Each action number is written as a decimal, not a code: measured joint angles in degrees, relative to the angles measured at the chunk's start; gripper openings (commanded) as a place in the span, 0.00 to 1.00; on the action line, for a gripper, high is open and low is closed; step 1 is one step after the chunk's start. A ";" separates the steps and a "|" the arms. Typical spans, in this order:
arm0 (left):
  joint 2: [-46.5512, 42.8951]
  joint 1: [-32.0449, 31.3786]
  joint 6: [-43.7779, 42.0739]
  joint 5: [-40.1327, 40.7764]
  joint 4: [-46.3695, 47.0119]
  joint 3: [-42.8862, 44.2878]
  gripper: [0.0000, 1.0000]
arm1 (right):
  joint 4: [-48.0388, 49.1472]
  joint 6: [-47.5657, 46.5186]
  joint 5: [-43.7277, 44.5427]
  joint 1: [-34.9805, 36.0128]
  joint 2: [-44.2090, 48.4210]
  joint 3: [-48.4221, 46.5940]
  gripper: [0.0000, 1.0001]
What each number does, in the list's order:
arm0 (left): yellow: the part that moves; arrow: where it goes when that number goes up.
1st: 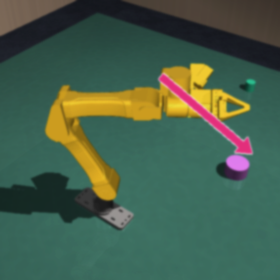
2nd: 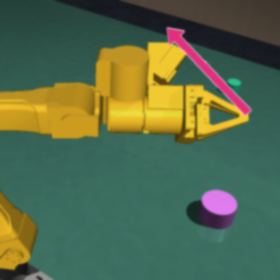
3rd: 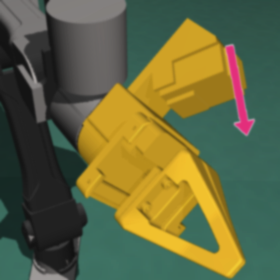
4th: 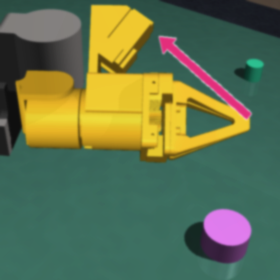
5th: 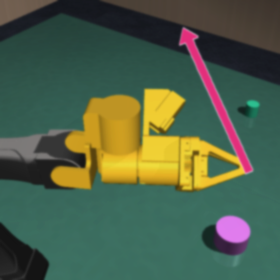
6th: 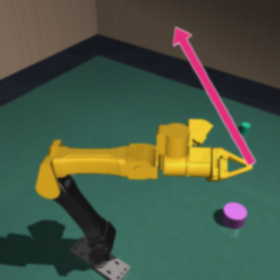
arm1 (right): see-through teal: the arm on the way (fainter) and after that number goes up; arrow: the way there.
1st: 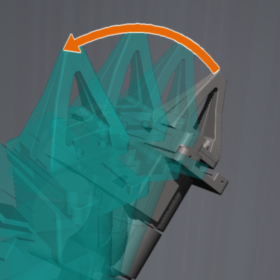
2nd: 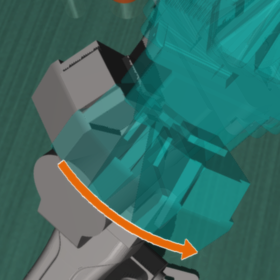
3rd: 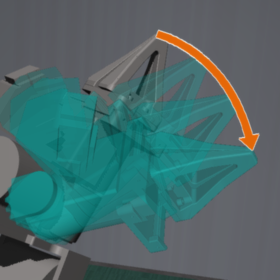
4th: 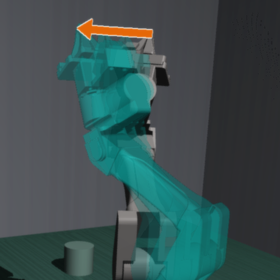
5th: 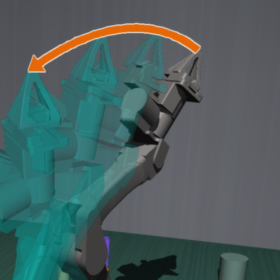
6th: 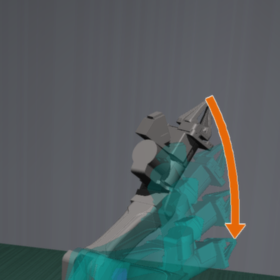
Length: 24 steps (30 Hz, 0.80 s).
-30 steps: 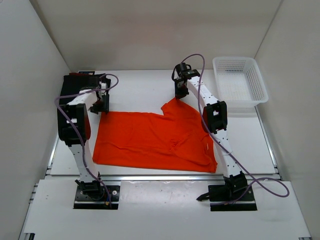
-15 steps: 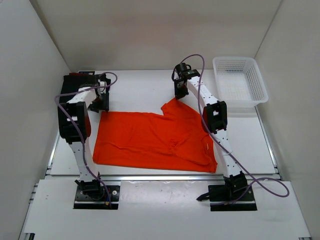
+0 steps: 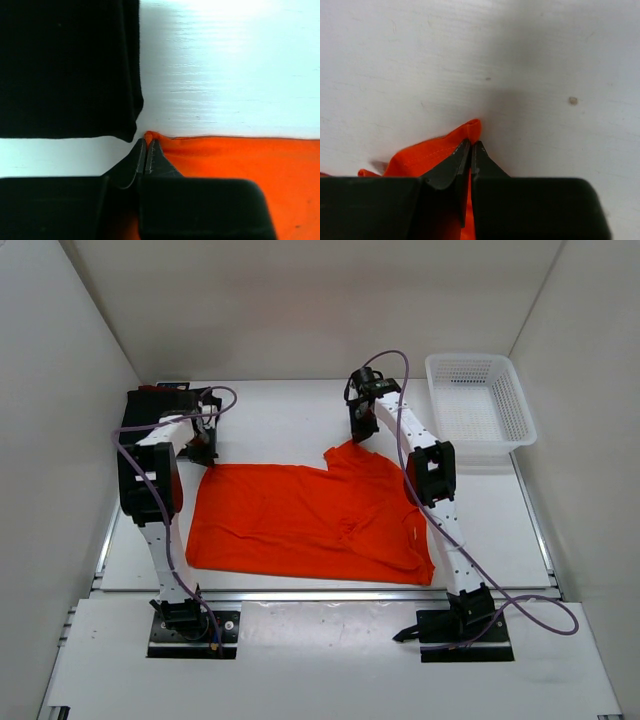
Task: Fold and stack the t-shirts
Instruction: Grap the side of the flattened tshirt furthest away from the robot with both arms
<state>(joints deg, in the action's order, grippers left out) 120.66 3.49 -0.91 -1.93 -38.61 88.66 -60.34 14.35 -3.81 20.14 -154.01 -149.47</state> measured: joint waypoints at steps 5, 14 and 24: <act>-1.51 0.26 -2.80 -3.17 1.03 -2.21 0.00 | -2.58 -0.87 -0.66 -0.48 2.97 3.91 0.00; -22.40 -4.00 -18.71 -1.07 6.80 -21.20 0.00 | -3.89 -2.25 -0.59 -1.31 26.49 28.63 0.00; -42.99 -8.98 -38.84 1.77 12.07 -41.24 0.00 | 12.57 4.13 -4.68 2.19 69.81 78.77 0.00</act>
<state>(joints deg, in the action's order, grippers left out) 77.67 -5.50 -39.75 -0.16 -26.55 47.42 -47.77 18.48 -8.49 22.33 -84.20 -70.70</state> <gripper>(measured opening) 0.031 0.006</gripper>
